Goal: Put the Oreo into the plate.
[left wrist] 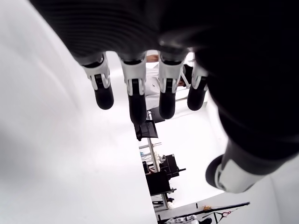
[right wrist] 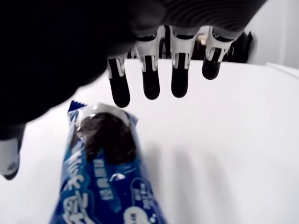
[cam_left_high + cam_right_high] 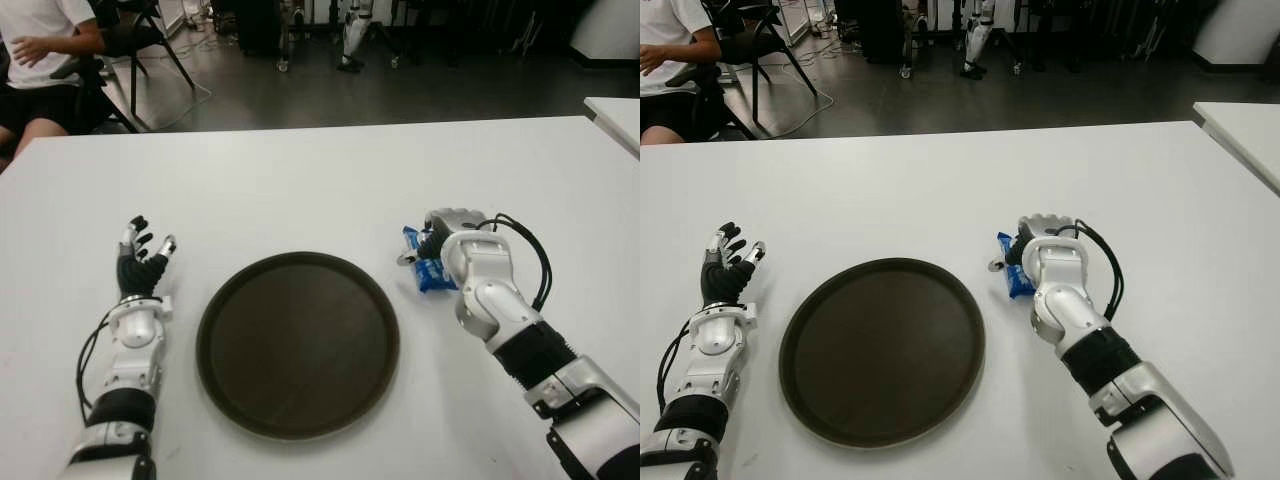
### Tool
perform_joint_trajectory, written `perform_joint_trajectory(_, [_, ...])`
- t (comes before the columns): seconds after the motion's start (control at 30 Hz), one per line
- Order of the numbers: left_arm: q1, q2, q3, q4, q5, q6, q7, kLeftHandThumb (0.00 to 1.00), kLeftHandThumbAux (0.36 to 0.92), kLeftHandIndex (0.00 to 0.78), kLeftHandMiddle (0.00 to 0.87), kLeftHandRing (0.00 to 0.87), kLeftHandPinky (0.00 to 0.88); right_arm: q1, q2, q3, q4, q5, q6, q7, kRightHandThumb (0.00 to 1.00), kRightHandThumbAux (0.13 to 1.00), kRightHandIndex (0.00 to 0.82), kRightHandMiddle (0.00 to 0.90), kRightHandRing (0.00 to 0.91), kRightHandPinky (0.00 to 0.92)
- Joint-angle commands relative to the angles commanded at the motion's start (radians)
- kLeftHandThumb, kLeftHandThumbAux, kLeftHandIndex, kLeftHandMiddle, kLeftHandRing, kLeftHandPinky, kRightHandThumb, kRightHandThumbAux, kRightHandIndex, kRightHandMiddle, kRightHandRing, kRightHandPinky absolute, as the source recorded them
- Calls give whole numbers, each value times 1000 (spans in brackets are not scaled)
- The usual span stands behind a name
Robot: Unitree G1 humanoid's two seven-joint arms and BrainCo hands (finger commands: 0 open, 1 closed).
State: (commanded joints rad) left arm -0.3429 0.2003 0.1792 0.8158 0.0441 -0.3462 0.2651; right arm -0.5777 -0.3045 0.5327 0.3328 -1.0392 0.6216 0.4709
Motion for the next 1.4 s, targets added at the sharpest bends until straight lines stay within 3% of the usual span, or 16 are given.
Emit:
perform_joint_trajectory(0.77, [-1, 0, 8, 1, -11, 5, -10, 264, 678, 67, 135, 114, 65, 8, -10, 7, -29, -11, 59, 20, 0, 483, 180, 151, 103, 52])
perform_joint_trajectory(1.4, [-2, 3, 7, 11, -3, -13, -1, 251, 677, 75, 144, 120, 63, 53, -51, -25, -40, 8, 48, -34, 0, 502, 246, 203, 129, 15])
